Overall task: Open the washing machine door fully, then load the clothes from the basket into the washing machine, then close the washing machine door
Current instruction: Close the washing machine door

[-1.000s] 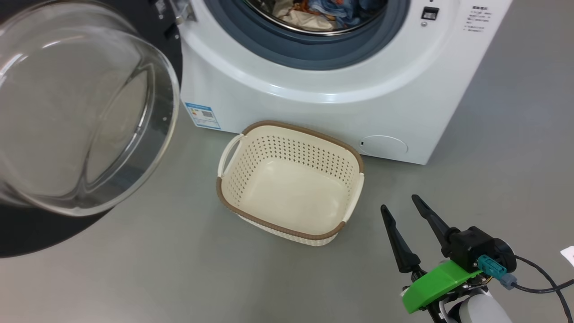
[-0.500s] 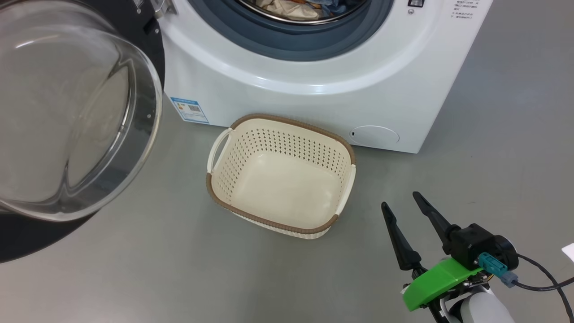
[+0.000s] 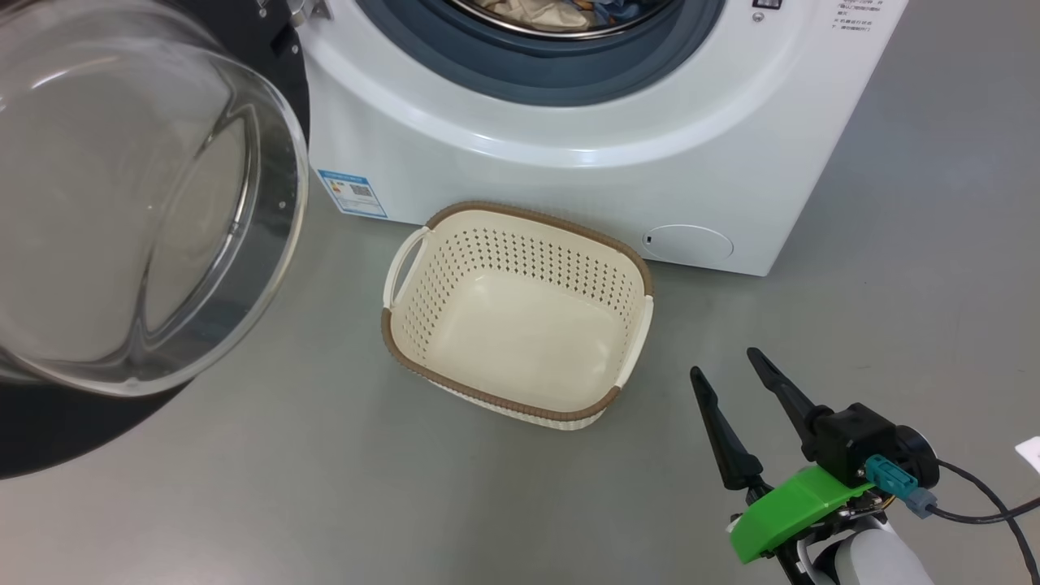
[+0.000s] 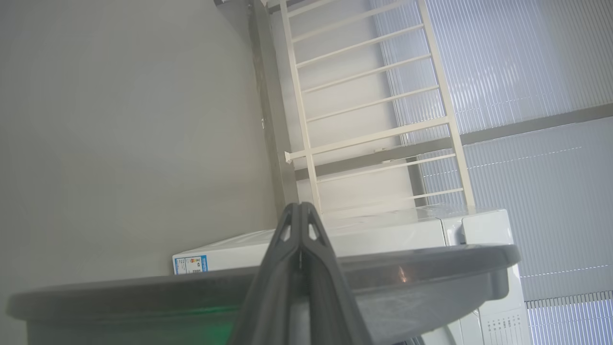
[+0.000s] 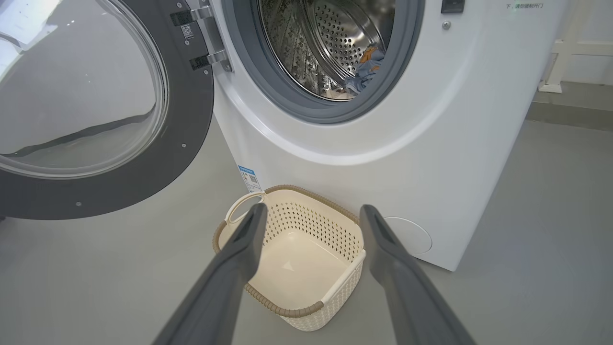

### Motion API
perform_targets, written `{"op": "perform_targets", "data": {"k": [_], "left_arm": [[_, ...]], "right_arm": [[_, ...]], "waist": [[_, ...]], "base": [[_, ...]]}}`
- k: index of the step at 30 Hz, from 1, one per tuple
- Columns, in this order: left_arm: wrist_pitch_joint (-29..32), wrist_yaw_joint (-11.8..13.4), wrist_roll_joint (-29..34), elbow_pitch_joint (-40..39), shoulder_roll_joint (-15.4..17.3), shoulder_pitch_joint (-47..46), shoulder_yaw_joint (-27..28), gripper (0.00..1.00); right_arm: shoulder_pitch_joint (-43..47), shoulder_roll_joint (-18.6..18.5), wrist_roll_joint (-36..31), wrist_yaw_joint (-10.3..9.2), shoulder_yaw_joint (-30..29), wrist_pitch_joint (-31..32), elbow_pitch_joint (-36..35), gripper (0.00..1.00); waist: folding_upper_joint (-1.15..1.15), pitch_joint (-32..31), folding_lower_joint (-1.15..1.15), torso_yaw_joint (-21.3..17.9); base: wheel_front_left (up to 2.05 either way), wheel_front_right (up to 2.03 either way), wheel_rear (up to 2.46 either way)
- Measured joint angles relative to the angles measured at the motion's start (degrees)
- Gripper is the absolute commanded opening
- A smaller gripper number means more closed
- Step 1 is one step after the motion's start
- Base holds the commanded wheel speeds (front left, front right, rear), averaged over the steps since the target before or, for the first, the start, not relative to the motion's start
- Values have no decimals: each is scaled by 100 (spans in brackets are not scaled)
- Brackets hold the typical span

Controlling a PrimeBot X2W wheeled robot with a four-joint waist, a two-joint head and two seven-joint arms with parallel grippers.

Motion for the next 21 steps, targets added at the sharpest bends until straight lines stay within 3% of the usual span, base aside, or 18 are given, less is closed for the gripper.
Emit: {"op": "perform_targets", "data": {"k": [21], "left_arm": [[1735,0,-772,-972,-464,470,-5,0]], "right_arm": [[-1,-1,57,0,8,36,18,100]], "waist": [[0,-29,0,104]], "base": [[0,0,0]]}}
